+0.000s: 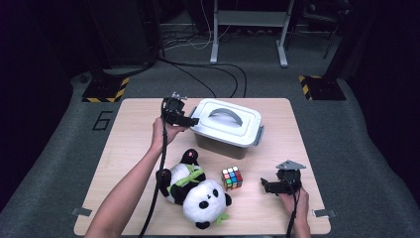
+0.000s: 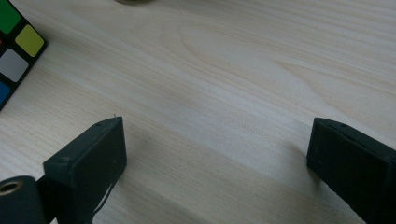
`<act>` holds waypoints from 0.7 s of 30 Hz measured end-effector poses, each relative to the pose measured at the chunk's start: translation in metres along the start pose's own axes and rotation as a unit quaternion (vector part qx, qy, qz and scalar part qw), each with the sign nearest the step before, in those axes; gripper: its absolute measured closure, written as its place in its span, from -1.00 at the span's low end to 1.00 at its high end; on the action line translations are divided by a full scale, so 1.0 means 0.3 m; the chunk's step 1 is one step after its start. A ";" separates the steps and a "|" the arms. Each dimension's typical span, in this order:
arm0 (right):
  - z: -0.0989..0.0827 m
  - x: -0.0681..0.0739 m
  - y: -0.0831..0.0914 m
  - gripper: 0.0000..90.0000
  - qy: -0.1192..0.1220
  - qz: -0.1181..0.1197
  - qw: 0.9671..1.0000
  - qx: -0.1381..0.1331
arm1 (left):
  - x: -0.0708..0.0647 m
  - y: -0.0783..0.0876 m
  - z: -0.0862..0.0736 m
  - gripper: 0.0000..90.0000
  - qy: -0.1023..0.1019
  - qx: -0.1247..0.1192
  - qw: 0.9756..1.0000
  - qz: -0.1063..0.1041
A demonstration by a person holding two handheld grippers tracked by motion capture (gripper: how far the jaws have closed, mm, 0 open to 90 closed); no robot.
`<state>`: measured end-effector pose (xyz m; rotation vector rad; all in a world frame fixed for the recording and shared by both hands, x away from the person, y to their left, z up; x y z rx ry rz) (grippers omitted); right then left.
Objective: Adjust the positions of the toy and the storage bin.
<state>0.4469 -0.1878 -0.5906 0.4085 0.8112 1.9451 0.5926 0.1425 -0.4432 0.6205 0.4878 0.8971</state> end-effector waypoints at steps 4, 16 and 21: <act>0.000 0.000 0.000 -0.91 0.000 0.000 1.000 0.000 | -0.001 0.059 -0.008 -0.64 -0.003 -0.008 1.000 0.000; 0.000 0.000 0.000 -0.91 0.000 0.000 1.000 0.000 | -0.107 0.231 -0.115 -0.83 -0.045 -0.025 0.998 -0.024; 0.000 0.000 0.000 -0.91 0.000 0.000 1.000 0.000 | -0.158 0.271 -0.182 -0.96 -0.060 -0.023 0.997 -0.033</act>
Point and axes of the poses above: each handheld gripper's, and its own axes: y roughly backward along the jaws, z roughly out of its top, x roughly to its left, the point moved 9 cm from there along -y, roughly forward along the jaws, and after that the axes turned 4 degrees about y, right-handed, at the moved point
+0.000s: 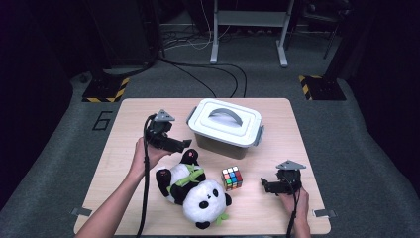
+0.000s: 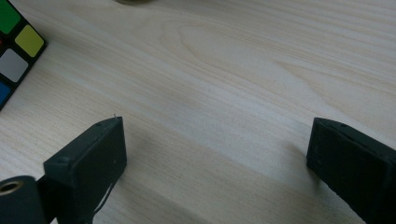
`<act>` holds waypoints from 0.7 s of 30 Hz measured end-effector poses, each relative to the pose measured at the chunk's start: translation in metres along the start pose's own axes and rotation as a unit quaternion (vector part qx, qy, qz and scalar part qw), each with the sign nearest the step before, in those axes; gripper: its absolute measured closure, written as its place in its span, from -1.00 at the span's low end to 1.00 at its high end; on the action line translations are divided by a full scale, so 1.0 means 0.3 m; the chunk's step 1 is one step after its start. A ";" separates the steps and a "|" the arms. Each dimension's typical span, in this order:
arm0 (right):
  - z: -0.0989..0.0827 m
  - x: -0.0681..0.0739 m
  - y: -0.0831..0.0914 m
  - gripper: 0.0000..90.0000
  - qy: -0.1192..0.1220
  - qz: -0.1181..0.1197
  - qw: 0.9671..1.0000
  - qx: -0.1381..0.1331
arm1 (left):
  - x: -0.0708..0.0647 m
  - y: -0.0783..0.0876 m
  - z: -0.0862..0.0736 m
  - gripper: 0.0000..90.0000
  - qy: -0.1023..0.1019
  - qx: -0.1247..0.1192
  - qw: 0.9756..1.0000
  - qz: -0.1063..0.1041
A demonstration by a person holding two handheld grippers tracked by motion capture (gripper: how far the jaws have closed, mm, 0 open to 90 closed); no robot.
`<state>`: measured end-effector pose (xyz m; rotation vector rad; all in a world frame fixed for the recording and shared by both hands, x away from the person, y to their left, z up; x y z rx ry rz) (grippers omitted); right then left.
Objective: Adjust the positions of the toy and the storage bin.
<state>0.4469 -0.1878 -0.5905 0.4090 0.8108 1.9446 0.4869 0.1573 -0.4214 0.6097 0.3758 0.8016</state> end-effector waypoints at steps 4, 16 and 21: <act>0.000 0.000 0.000 -0.90 0.000 0.000 1.000 0.000 | -0.061 0.021 -0.055 -0.99 -0.013 0.004 1.000 -0.014; 0.000 0.000 0.000 -0.90 0.000 -0.001 1.000 0.000 | -0.242 -0.003 -0.208 -0.84 -0.073 0.046 0.995 -0.042; 0.000 0.000 0.000 -0.90 0.000 -0.001 1.000 -0.001 | -0.252 -0.027 -0.246 -0.40 -0.065 0.054 0.995 -0.046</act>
Point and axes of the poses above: each handheld gripper's, and its own axes: y roughly backward along the jaws, z roughly out of its top, x roughly to its left, the point moved 9 cm from there along -y, roughly forward along the jaws, and after that the axes turned 4 degrees about y, right-handed, at the moved point
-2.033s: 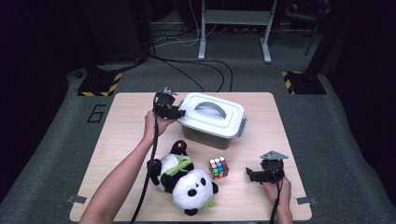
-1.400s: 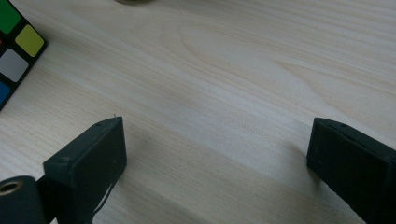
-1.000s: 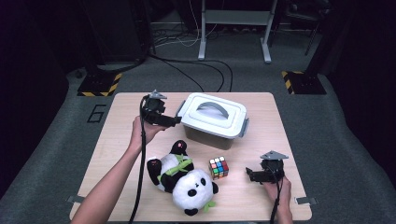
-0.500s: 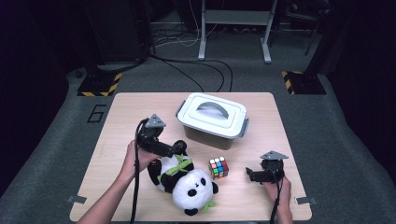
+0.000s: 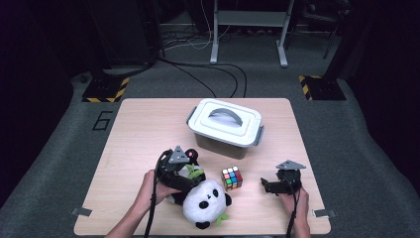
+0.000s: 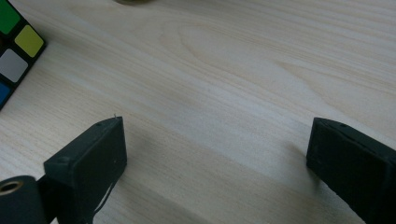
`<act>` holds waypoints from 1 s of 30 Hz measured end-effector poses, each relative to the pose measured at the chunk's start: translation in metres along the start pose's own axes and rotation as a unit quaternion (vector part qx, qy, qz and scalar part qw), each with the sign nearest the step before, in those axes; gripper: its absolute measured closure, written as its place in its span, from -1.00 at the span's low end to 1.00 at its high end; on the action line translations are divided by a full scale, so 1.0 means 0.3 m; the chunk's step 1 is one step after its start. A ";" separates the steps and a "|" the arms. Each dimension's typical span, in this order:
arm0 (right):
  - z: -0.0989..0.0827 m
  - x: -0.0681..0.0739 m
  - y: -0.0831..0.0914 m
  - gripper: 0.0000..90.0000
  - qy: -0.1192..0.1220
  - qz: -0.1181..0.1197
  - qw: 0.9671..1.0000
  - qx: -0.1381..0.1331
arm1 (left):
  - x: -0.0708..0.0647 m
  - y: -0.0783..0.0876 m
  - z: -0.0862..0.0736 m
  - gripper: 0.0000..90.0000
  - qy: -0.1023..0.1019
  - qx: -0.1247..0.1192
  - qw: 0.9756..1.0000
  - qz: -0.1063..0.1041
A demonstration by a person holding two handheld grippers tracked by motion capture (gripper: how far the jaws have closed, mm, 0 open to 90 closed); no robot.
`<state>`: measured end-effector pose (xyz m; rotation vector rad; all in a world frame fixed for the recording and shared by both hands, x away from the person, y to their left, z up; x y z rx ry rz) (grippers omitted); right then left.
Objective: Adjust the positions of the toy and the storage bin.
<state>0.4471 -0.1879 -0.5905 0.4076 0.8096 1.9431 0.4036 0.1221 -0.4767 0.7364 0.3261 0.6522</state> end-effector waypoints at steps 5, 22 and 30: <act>0.000 0.000 0.000 -0.90 0.000 0.000 1.000 0.000 | -0.011 -0.026 -0.046 0.21 -0.026 0.001 0.999 0.024; 0.000 0.001 0.000 -0.90 0.000 0.001 1.000 -0.001 | 0.042 0.089 -0.071 0.66 0.013 -0.067 0.998 0.013; 0.000 0.000 0.000 -0.90 0.000 -0.001 1.000 -0.001 | 0.122 0.153 -0.080 0.66 0.039 -0.085 0.995 0.033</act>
Point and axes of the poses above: each handheld gripper's, and its own axes: y roughly backward along the jaws, z roughly out of its top, x roughly to its left, the point moved 9 cm from there along -y, roughly forward along the jaws, and after that the axes turned 4 degrees about y, right-handed, at the moved point
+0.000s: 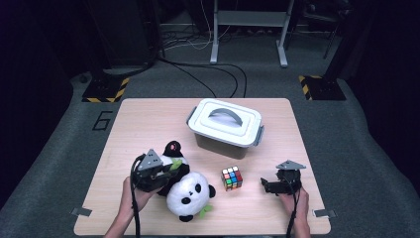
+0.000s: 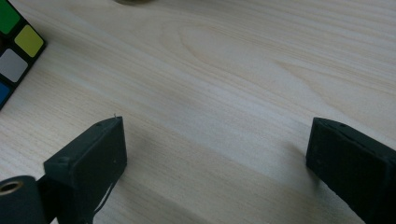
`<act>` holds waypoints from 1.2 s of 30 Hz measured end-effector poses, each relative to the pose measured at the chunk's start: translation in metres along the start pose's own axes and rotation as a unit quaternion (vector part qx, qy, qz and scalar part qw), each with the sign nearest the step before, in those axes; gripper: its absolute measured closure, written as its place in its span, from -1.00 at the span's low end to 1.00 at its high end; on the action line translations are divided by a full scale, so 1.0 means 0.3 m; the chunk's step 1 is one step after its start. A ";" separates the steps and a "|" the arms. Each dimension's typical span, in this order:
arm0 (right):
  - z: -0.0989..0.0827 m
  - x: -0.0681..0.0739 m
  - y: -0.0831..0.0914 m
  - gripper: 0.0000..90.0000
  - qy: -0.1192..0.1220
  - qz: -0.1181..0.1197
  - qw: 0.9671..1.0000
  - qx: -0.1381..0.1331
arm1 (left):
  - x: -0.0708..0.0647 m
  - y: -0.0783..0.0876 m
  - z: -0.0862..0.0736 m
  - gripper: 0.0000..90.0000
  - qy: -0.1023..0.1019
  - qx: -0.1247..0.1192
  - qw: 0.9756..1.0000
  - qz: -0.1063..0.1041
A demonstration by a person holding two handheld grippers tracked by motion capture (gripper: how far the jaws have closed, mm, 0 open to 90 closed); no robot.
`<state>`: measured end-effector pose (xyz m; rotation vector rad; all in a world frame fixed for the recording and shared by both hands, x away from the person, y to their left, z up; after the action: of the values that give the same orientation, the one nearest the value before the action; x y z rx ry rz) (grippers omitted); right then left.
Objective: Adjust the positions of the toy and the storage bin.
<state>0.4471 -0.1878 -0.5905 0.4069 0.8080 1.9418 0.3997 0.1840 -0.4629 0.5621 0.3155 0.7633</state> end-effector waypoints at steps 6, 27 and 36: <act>0.000 0.000 0.000 -0.90 0.000 0.000 1.000 0.000 | 0.065 0.029 0.011 0.66 0.020 -0.012 1.000 0.015; 0.000 0.000 0.000 -0.90 0.000 0.000 1.000 0.000 | 0.320 0.025 0.037 0.65 0.101 -0.029 0.992 0.075; 0.000 0.000 0.000 -0.90 0.000 0.000 1.000 0.000 | 0.403 -0.016 0.037 0.65 0.132 -0.029 0.988 0.079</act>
<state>0.4471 -0.1877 -0.5905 0.4064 0.8074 1.9412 0.4906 0.2648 -0.4651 0.4333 0.4963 1.0001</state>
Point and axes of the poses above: each handheld gripper's, and its own axes: y roughly backward along the jaws, z roughly out of its top, x roughly to its left, the point moved 9 cm from there along -y, roughly forward along the jaws, and after that the axes turned 4 degrees about y, right-handed, at the moved point
